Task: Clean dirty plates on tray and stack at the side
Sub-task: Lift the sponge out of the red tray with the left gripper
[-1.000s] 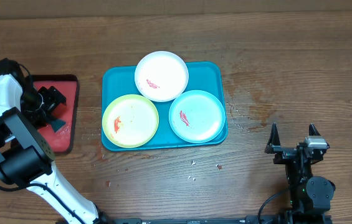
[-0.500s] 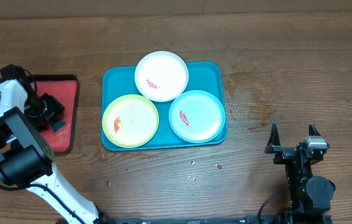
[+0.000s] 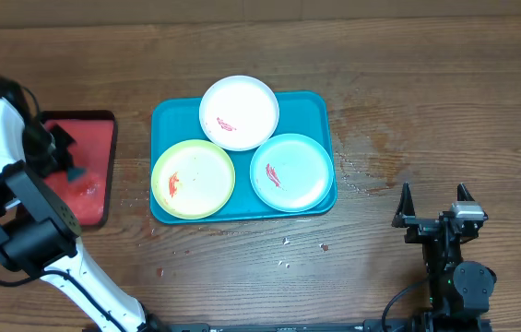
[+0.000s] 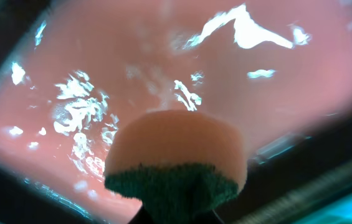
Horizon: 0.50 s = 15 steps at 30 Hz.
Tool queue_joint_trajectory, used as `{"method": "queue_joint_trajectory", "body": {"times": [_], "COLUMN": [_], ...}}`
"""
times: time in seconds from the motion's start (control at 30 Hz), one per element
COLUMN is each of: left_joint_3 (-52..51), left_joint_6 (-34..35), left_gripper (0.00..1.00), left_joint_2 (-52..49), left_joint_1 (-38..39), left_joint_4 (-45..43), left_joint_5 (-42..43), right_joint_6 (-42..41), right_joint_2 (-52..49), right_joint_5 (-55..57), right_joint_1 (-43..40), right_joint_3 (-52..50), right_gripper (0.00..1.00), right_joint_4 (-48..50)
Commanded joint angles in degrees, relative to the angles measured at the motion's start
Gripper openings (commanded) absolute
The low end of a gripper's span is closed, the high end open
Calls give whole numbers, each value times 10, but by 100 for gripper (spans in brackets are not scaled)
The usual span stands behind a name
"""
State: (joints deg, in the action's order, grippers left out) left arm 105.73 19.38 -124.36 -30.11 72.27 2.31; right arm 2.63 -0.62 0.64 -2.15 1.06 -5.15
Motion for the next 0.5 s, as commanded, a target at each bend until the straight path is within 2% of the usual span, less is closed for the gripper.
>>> {"method": "queue_joint_trajectory", "body": {"times": [0.0,0.1,0.23,0.33,0.43,0.47], "left_joint_3": [129,167,144,36,-77,-77], "left_joint_6": [-1,-1,0,-1,-1,-1], "left_gripper": [4,4,4,4,4,4], "left_joint_2": [26,30,27,26,26,26], "left_joint_1": [-3,-2,-2,-2,-3,-5], "left_joint_4": [46,53,40,-35,-132,-134], "left_joint_5": [51,38,4,-15,9,11], "right_joint_6": [2,2,2,2,2,2], "right_joint_2": [5,5,5,5,5,5], "right_joint_5": [3,3,3,3,3,3], "right_joint_1": [2,2,2,2,2,2], "right_joint_3": [-6,-6,-6,-6,-6,-6], "right_gripper": [100,100,100,100,100,100], "right_joint_4": [4,4,3,4,3,3]}}
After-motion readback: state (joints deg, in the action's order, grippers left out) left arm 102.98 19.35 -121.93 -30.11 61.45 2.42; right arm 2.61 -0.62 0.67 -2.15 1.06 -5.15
